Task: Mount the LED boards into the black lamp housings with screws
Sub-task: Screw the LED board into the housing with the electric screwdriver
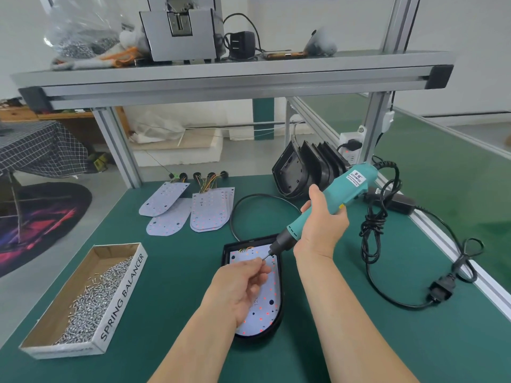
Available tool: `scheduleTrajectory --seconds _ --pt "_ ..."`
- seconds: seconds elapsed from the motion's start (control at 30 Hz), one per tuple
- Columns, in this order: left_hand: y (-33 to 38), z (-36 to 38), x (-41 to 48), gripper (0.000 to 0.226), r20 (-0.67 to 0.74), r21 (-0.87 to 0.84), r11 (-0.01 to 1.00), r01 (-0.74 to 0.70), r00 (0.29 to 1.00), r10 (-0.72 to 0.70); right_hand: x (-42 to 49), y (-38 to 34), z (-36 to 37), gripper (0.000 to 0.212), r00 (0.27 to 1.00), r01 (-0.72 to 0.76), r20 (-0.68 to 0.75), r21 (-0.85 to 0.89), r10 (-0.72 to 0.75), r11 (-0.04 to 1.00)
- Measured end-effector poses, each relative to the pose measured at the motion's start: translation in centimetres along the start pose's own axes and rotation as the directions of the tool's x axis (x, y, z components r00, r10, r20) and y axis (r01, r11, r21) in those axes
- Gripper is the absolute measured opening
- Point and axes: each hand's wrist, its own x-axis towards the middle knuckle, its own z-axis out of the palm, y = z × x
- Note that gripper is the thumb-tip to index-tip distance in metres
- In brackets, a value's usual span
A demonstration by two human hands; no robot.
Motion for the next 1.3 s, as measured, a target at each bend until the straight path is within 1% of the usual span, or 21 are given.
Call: scheduleTrajectory --seconds 0.17,0.27,0.37,0.43,0.47,0.5,0.53,0.57,0.63,0.67,0.7,0.77,0.8,0.83,0.9,1.0,1.07,1.2,1.3 --pt "-0.2 0.1 -0.1 0.008 0.0 -0.013 1.0 -0.01 1.0 0.01 -0.2 0.8 -0.3 0.026 1.0 0.009 -0.025 -0.051 -0.011 0.999" --pt "-0.6 0.1 -0.2 0.004 0.011 0.012 0.998 -0.058 0.998 0.058 -0.4 1.1 -0.6 0.025 1.0 -0.003 -0.022 -0.062 0.001 0.998" --pt "-0.9 0.0 -0.5 0.017 0.015 0.071 0.989 -0.132 0.991 0.132 -0.1 0.5 -0.5 0.025 1.0 0.0 -0.016 -0.049 -0.001 0.999" --pt "-1.3 0.0 -0.7 0.025 -0.014 0.113 0.979 -0.169 0.985 0.171 0.4 -0.3 -0.3 0.023 1.0 0.024 -0.015 -0.045 -0.025 0.999" --pt "-1.5 0.1 -0.8 0.029 -0.038 0.17 0.966 -0.196 0.978 0.205 0.7 -0.8 -0.2 0.023 0.999 0.045 -0.013 -0.04 -0.045 0.998" --pt "-1.9 0.3 -0.9 0.033 -0.06 0.272 0.935 -0.229 0.965 0.254 1.0 -1.2 -0.1 0.022 0.997 0.071 -0.01 -0.032 -0.072 0.997" --pt "-2.2 0.6 -1.0 0.038 -0.071 0.405 0.877 -0.259 0.947 0.313 1.2 -1.7 0.0 0.022 0.995 0.101 -0.005 -0.027 -0.101 0.995" --pt "-2.5 1.1 -1.1 0.043 -0.06 0.544 0.79 -0.282 0.926 0.372 1.4 -2.0 0.1 0.021 0.991 0.132 0.002 -0.026 -0.132 0.991" --pt "-2.9 2.1 -1.3 0.05 -0.007 0.791 0.55 -0.267 0.896 0.445 1.5 -2.5 0.2 0.021 0.982 0.19 0.026 -0.035 -0.189 0.981" --pt "-2.9 2.5 -1.5 0.052 0.012 0.87 0.431 -0.24 0.884 0.468 1.6 -2.6 0.2 0.021 0.976 0.217 0.041 -0.045 -0.215 0.975" --pt "-2.9 2.9 -1.5 0.052 0.034 0.918 0.329 -0.221 0.871 0.49 1.6 -2.5 0.2 0.022 0.97 0.24 0.058 -0.06 -0.237 0.969" --pt "-3.0 3.4 -1.5 0.047 0.106 0.964 0.159 -0.212 0.858 0.502 1.6 -2.1 0.1 0.024 0.959 0.276 0.095 -0.112 -0.267 0.954" --pt "-3.1 3.6 -1.5 0.044 0.139 0.974 0.089 -0.21 0.857 0.497 1.5 -1.9 0.0 0.025 0.952 0.297 0.118 -0.141 -0.282 0.944" --pt "-3.1 3.7 -1.5 0.041 0.159 0.978 0.04 -0.205 0.856 0.492 1.5 -1.6 -0.1 0.026 0.943 0.323 0.145 -0.169 -0.301 0.931" --pt "-3.1 3.9 -1.5 0.041 0.167 0.98 0.008 -0.197 0.855 0.491 1.4 -0.8 -0.4 0.025 0.923 0.374 0.186 -0.219 -0.337 0.901" --pt "-3.2 4.0 -1.4 0.045 0.169 0.979 0.015 -0.202 0.855 0.491 1.3 0.1 -0.9 0.032 0.904 0.417 0.212 -0.245 -0.372 0.875" --pt "-3.1 4.0 -1.5 0.047 0.166 0.979 0.023 -0.203 0.857 0.488 1.2 0.5 -1.0 0.034 0.901 0.424 0.216 -0.259 -0.376 0.868" --pt "-2.8 3.8 -1.3 0.05 0.163 0.979 0.03 -0.203 0.858 0.487 1.1 0.9 -0.9 0.032 0.901 0.427 0.209 -0.263 -0.38 0.866" --pt "-2.8 3.8 -1.3 0.05 0.166 0.978 0.029 -0.206 0.857 0.487 1.2 1.1 -1.0 0.035 0.894 0.44 0.221 -0.272 -0.39 0.856"
